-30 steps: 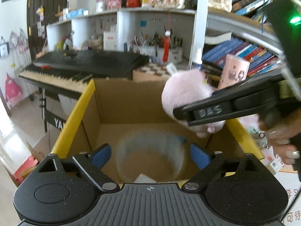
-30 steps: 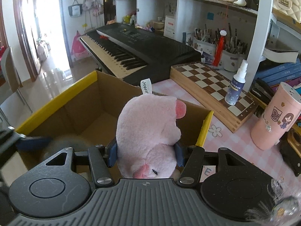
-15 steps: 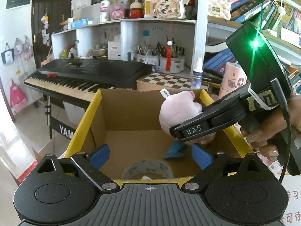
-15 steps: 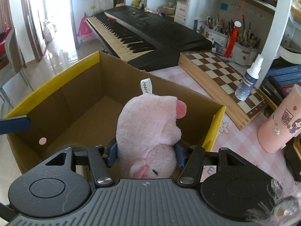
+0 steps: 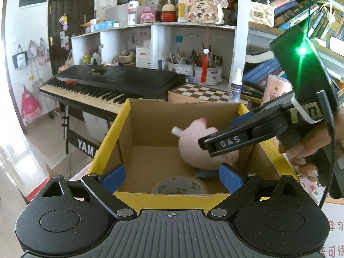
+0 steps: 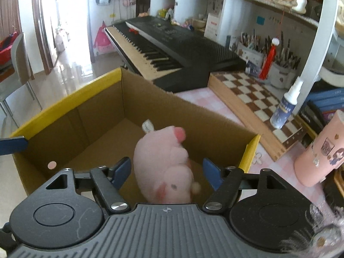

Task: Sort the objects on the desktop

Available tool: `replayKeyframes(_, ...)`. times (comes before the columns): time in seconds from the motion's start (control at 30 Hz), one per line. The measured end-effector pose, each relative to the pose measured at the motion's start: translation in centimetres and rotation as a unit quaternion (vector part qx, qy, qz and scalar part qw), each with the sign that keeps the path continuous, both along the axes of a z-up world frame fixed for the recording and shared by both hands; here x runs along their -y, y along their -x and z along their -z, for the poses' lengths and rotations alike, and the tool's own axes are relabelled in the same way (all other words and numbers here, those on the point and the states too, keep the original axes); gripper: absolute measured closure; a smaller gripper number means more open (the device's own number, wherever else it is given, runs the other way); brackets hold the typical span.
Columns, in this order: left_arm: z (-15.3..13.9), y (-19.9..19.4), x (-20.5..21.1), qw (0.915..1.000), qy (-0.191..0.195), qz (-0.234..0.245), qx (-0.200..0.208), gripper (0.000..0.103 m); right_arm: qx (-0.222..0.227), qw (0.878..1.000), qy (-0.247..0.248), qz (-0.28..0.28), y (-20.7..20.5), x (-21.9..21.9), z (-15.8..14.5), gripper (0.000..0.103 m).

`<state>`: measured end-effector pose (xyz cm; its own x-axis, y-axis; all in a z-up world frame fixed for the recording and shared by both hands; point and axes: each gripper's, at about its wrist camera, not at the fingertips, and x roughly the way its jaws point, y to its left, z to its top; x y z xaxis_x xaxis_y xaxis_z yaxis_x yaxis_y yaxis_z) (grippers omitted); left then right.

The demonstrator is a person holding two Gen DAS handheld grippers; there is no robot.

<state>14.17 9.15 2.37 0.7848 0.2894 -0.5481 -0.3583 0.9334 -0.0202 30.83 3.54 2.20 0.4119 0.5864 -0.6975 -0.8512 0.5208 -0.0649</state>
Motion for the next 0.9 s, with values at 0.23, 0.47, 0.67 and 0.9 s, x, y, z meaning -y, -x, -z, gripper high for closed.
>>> replayKeyframes(0.23,-0.5,0.9,-0.4,0.9999,-0.001,-0.01,0.013,0.007,0.022,0.999,-0.035,0.019,1.2,1.6,-2.1,0.031)
replayKeyframes(0.47,-1.6,2.1,-1.3,0.9991,-0.002,-0.032,0.03,0.007,0.034,0.993,-0.09,0.073,3.6,4.9,-4.5,0.031)
replayKeyframes(0.67,-2.6,3.6,-1.8,0.998,0.001,-0.038,0.051,0.007,0.03,0.982,-0.127,0.136,6.0,8.3,-5.6,0.031)
replayKeyframes(0.9,-3.3,5.7,-2.1,0.9974,0.002,-0.034,0.064,0.007,0.039,0.966,-0.153,0.203,9.1,10.9,-6.0,0.031)
